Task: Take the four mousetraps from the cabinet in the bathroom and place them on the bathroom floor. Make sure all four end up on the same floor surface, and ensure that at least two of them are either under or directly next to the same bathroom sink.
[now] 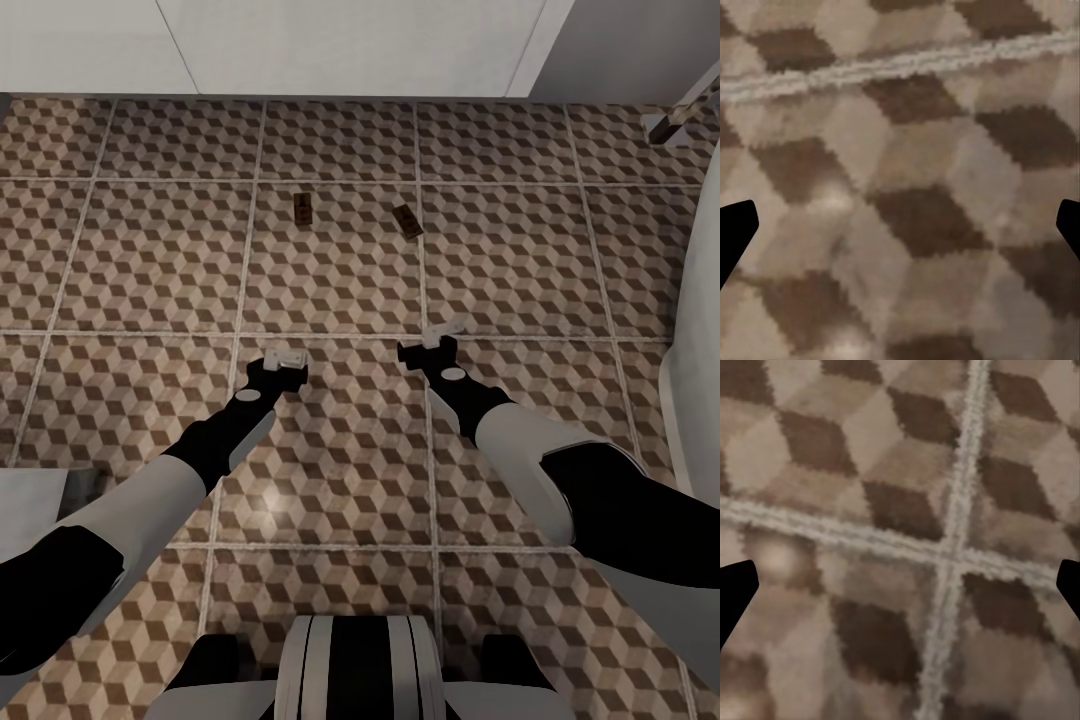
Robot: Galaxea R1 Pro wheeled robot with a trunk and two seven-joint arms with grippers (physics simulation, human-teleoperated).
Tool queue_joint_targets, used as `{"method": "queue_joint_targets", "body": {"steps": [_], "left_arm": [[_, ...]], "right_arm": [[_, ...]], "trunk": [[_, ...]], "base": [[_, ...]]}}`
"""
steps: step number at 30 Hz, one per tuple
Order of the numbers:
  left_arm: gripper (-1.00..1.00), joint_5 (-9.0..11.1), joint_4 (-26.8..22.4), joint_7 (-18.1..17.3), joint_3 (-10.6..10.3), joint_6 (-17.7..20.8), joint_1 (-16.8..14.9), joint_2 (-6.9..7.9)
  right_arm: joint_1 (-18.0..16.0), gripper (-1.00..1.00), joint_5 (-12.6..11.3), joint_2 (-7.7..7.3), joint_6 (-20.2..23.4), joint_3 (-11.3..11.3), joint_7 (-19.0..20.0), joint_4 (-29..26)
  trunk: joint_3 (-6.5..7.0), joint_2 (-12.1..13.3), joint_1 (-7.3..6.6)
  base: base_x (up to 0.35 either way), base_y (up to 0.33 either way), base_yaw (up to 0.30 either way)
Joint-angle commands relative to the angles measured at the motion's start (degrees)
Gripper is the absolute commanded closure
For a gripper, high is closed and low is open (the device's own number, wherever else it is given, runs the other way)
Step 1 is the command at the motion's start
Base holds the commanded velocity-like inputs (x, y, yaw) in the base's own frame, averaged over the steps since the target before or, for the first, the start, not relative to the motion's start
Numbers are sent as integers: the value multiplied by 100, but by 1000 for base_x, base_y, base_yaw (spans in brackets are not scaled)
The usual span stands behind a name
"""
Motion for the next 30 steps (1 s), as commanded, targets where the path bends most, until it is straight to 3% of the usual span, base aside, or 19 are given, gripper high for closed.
{"method": "queue_joint_targets", "body": {"steps": [1,30], "left_arm": [[-100,45,-19,55,-48,23,-5,10],[-100,52,-579,89,-47,106,13,44]], "right_arm": [[-4,-100,13,2,-27,32,-33,13],[-4,-100,5,-8,-154,25,-63,59]], "trunk": [[-3,-1,-1],[-3,-1,-1]], "base": [[0,0,0],[0,0,0]]}}
